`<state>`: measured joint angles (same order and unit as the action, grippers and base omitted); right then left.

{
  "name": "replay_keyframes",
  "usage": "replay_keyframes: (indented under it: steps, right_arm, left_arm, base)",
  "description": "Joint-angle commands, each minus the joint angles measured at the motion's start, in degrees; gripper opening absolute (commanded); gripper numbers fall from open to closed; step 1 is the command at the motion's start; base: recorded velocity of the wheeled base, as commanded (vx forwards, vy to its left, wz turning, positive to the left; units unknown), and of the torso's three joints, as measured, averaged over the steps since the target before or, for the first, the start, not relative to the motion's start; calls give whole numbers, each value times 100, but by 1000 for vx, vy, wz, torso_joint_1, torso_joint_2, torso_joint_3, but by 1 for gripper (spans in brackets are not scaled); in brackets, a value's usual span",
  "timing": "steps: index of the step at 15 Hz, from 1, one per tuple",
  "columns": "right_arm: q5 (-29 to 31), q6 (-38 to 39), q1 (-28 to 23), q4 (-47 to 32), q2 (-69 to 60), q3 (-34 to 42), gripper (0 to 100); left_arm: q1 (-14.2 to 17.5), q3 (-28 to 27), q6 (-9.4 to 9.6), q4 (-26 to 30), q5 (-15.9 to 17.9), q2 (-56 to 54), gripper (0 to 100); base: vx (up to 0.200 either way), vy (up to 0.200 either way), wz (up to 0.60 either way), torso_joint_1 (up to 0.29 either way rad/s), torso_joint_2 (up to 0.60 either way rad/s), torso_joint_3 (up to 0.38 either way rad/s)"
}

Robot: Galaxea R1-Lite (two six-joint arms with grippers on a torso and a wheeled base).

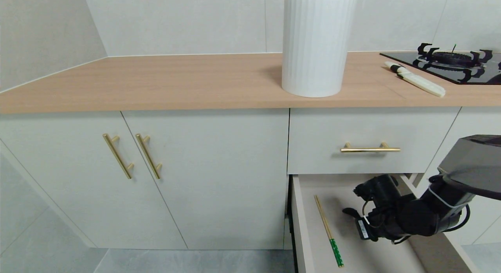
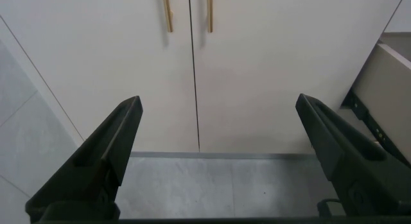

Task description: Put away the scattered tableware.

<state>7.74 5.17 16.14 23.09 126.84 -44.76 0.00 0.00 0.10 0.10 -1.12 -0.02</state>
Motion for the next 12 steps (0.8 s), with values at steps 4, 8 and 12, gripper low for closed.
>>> replay_keyframes:
  steps: [4, 8, 12]
  right_arm:
    - [43, 2, 30, 11, 411, -24, 0]
    - [140, 2, 30, 266, 552, -6, 0]
    - [193, 2, 30, 284, 561, 3, 100]
  left_arm:
    - [0, 0, -1, -1, -2, 2, 100]
    - [0, 0, -1, -1, -2, 2, 100]
    - [0, 0, -1, -1, -2, 2, 100]
  base:
    - [0, 0, 0, 0, 0, 0]
    - [0, 0, 0, 0, 0, 0]
    - [0, 0, 0, 0, 0, 0]
